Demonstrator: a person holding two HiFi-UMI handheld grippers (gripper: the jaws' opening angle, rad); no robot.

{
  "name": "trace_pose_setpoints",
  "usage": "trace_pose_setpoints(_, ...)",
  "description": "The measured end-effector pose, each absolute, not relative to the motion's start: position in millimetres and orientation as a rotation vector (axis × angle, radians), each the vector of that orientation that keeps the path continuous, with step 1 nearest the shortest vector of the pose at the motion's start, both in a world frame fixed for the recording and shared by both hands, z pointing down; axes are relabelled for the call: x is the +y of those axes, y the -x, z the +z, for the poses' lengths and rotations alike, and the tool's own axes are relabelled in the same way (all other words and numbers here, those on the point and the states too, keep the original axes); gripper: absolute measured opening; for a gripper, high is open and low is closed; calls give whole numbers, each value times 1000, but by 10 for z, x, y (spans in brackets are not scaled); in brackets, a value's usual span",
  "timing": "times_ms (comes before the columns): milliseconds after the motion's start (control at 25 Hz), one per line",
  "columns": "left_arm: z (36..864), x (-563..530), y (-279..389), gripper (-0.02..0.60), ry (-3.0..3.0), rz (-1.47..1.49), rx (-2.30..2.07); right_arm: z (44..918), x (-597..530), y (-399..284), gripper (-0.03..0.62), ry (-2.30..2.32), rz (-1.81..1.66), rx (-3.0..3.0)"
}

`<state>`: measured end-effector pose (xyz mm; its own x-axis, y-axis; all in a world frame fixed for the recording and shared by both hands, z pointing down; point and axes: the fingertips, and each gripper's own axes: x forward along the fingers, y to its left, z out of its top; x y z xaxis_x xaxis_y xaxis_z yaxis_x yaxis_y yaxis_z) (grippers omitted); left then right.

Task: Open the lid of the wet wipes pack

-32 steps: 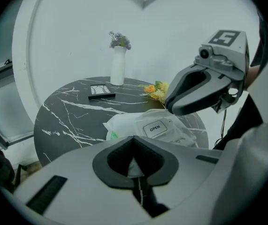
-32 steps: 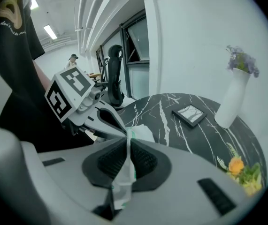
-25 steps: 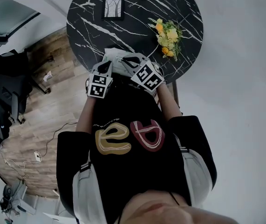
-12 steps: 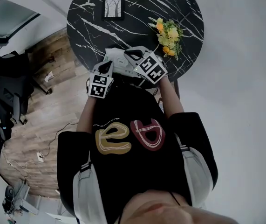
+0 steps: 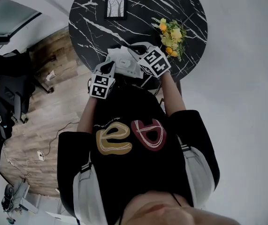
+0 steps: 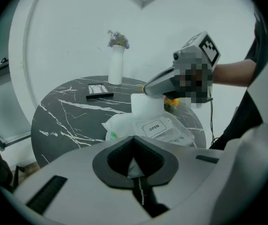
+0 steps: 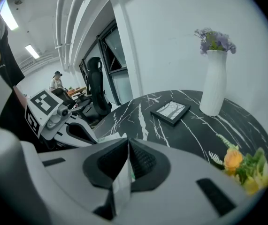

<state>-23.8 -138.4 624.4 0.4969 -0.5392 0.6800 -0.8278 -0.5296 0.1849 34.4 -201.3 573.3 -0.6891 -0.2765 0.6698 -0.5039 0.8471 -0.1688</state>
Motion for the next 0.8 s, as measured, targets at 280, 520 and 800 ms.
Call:
trace_pose_setpoints(280,6285,-1363,245,17,-2237,772,-1124,5861,-2140,-395,26,-591,565,-2360)
trace_pose_setpoints(520,6281,-1373,242,18,-2237,760,-1129,5976,-2227,-432,32,-614,693,-2369)
trace_pose_setpoints(800,6264,-1387,245,18,-2235,755,-1128,6087,-2273,-438,37,-584,734,-2364)
